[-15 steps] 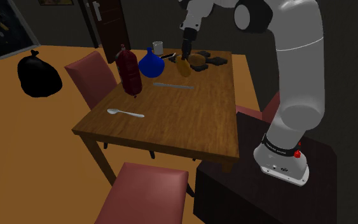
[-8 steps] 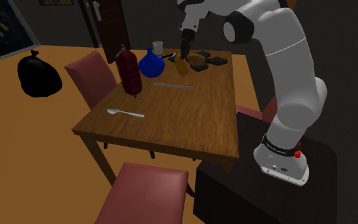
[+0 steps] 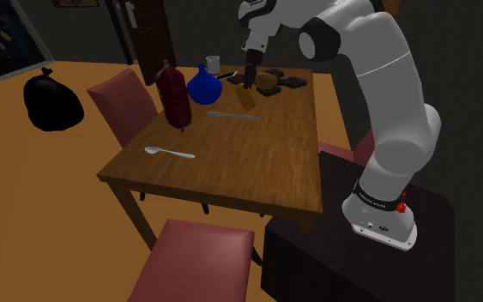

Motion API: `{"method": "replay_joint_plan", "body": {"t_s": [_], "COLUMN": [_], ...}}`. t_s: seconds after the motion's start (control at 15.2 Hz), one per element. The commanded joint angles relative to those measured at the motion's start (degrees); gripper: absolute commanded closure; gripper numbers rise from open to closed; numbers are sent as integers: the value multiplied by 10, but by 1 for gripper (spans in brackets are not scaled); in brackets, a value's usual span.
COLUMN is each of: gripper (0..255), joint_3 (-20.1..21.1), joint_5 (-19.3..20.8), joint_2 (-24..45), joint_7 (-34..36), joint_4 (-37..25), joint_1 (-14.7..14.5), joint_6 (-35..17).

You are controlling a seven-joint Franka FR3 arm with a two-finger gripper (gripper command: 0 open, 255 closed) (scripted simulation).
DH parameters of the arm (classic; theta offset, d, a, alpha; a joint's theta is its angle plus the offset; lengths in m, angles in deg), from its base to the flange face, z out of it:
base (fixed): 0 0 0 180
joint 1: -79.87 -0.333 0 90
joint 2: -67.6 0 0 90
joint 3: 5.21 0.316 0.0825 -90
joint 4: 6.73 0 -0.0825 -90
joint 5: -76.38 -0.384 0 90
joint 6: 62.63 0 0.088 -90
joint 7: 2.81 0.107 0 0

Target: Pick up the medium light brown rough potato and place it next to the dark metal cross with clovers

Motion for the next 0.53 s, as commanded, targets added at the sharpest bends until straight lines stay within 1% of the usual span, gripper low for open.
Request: {"method": "replay_joint_plan", "body": {"t_s": [0.0, 0.46], "gripper": [255, 255], "joint_3": [1, 4], "joint_5": [-2, -10], "joint_2": [4, 20], "joint_7": [-6, -26], "joint_4": [9, 37], "joint_1": [-1, -6], "joint_6": [-11, -47]}}
